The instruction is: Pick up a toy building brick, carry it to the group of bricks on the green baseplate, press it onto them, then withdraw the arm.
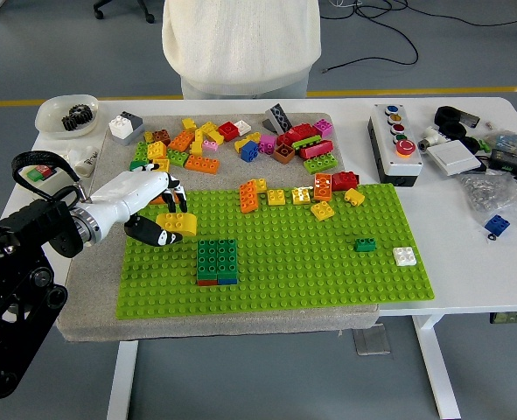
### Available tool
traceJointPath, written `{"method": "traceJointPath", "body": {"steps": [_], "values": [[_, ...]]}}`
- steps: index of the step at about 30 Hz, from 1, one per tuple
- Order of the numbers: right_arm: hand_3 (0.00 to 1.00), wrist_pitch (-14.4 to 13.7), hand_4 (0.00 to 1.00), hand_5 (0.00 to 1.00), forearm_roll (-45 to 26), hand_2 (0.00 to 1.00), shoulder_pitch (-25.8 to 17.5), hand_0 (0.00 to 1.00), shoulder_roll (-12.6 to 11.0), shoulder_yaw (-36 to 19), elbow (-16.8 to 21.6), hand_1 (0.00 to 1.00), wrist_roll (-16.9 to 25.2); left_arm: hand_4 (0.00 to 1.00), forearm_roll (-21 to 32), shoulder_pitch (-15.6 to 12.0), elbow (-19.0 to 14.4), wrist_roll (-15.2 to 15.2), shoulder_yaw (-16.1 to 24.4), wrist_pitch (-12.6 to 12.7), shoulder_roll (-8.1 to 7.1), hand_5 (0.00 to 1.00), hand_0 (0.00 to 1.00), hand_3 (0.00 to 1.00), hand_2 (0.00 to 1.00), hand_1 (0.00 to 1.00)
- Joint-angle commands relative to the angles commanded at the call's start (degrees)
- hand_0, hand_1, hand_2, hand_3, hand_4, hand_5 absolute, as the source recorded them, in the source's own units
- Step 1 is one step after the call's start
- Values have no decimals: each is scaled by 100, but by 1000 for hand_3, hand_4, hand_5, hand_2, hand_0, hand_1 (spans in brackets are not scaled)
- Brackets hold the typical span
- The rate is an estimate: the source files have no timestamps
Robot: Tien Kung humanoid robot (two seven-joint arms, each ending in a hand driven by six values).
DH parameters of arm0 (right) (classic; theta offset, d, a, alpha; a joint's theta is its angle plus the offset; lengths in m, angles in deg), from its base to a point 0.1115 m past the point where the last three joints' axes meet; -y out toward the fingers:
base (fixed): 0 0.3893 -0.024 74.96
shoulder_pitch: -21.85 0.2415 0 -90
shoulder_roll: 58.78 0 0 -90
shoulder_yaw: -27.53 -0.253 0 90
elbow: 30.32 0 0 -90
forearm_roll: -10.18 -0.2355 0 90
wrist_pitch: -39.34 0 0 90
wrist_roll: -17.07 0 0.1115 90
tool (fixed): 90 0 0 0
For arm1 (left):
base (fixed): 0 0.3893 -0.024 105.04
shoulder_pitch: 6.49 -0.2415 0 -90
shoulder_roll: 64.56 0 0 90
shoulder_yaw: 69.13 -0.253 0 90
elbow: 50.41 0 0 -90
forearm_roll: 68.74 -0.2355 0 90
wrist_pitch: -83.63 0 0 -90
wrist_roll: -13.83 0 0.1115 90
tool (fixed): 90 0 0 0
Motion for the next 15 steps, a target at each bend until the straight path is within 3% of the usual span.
{"method": "traceJointPath", "body": {"steps": [15], "values": [[635, -7, 891, 485, 0, 717, -7, 746, -11, -11, 0, 644, 1, 841, 0, -125, -321, 199, -205, 2, 60, 2, 998, 521, 453, 611]]}}
